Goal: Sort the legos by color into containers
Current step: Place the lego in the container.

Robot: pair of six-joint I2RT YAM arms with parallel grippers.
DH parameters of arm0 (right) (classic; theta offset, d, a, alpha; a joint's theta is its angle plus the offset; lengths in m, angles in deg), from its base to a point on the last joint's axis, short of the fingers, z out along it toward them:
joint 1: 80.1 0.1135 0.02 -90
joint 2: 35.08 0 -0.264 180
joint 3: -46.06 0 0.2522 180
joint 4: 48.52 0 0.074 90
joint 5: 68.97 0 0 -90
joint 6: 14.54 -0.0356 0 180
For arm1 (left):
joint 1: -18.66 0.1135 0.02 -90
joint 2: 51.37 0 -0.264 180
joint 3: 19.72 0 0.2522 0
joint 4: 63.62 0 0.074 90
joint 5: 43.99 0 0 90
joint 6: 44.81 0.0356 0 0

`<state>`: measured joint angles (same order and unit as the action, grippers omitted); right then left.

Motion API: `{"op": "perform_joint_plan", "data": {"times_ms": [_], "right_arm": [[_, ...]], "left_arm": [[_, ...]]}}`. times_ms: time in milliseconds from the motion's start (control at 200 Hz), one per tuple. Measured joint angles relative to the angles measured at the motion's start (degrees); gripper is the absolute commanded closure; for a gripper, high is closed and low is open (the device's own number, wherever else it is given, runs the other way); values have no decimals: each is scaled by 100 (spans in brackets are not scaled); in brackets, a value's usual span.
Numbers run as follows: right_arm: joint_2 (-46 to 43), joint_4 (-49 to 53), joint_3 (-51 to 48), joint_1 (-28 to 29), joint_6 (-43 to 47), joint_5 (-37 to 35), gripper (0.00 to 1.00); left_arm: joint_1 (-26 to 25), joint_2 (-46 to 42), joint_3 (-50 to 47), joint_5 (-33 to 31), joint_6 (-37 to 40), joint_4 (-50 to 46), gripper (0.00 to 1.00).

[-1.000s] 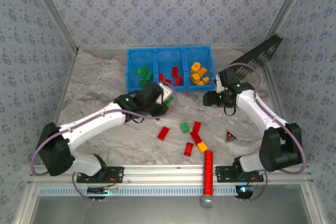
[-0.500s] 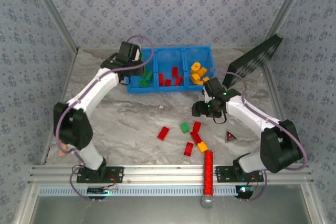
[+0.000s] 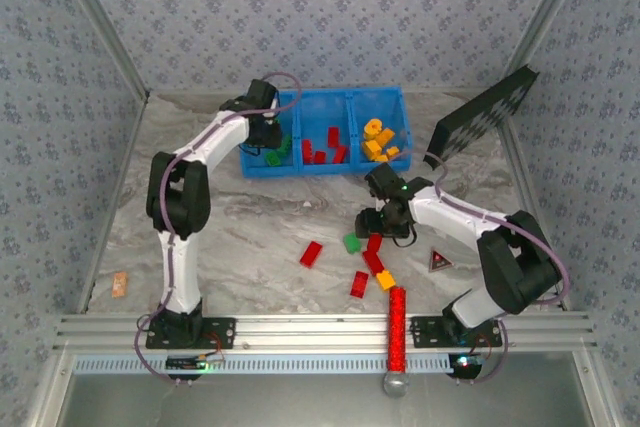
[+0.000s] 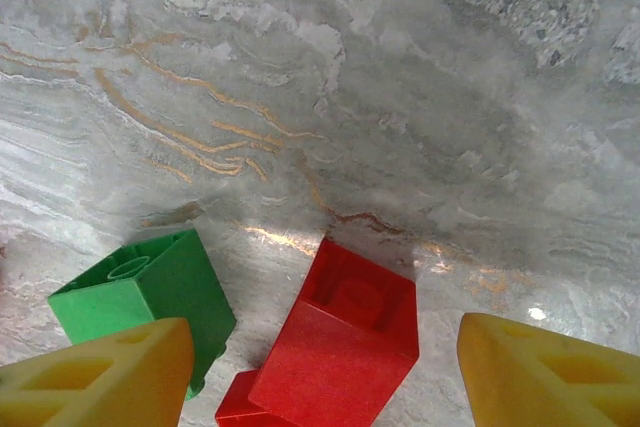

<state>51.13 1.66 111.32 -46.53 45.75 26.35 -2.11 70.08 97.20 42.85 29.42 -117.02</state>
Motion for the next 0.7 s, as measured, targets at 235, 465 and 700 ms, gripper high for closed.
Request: {"op": "perform_joint_plan", "data": {"times_ms": [235, 465, 700], "right_arm": [[9, 0, -37, 61, -144, -136, 28], [144, -42, -149, 125, -245, -173, 31], [396, -140, -186, 131, -332, -216, 61]], "left_arm": [[0, 341, 299, 175, -87, -205, 67], [0, 341, 289, 234, -184, -262, 55], [0, 280, 162, 234, -192, -260, 50]]}}
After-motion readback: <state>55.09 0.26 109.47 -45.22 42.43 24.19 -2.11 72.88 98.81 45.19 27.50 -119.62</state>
